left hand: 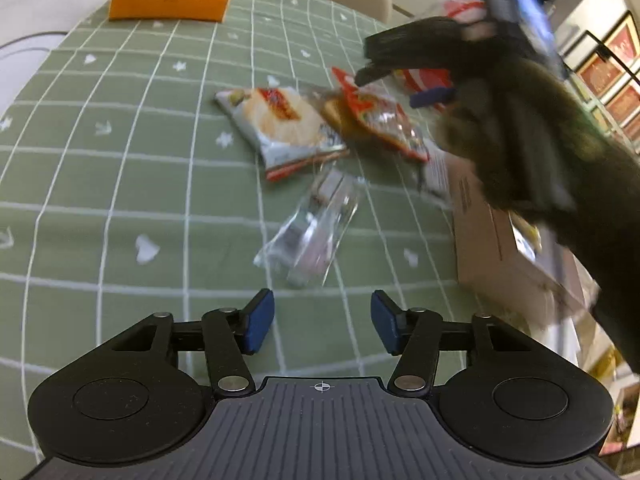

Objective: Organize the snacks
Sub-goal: 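Grasp the red spicy snack pack with the right gripper and lift it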

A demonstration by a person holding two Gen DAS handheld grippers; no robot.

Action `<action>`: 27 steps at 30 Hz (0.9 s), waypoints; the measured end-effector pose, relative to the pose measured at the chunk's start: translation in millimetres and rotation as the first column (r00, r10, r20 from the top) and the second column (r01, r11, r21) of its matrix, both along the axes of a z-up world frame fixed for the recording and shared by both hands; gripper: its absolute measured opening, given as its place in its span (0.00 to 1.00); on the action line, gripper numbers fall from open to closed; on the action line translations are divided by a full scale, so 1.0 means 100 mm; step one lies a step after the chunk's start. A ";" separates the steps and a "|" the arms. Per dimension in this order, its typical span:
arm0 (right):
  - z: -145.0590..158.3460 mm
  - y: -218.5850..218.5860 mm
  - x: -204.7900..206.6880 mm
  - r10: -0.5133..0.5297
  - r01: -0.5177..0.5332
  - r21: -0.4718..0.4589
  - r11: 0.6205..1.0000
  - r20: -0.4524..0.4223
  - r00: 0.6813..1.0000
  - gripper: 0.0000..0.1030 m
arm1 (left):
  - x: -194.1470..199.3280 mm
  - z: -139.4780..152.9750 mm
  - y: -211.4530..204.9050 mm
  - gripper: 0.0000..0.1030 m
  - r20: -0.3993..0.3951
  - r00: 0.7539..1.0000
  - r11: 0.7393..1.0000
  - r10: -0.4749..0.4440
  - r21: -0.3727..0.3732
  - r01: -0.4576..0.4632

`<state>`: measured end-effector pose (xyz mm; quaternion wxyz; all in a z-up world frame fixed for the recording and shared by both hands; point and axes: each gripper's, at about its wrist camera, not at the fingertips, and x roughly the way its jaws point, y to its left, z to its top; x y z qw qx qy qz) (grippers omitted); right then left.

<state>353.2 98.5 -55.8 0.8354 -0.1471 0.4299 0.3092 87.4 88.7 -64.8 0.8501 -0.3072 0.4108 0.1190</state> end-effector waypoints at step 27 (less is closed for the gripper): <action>-0.02 -1.23 -1.68 0.048 -0.030 0.078 0.997 -0.251 0.967 0.40 | 0.17 0.17 0.43 0.54 0.072 0.988 0.991 -0.135 0.004 0.135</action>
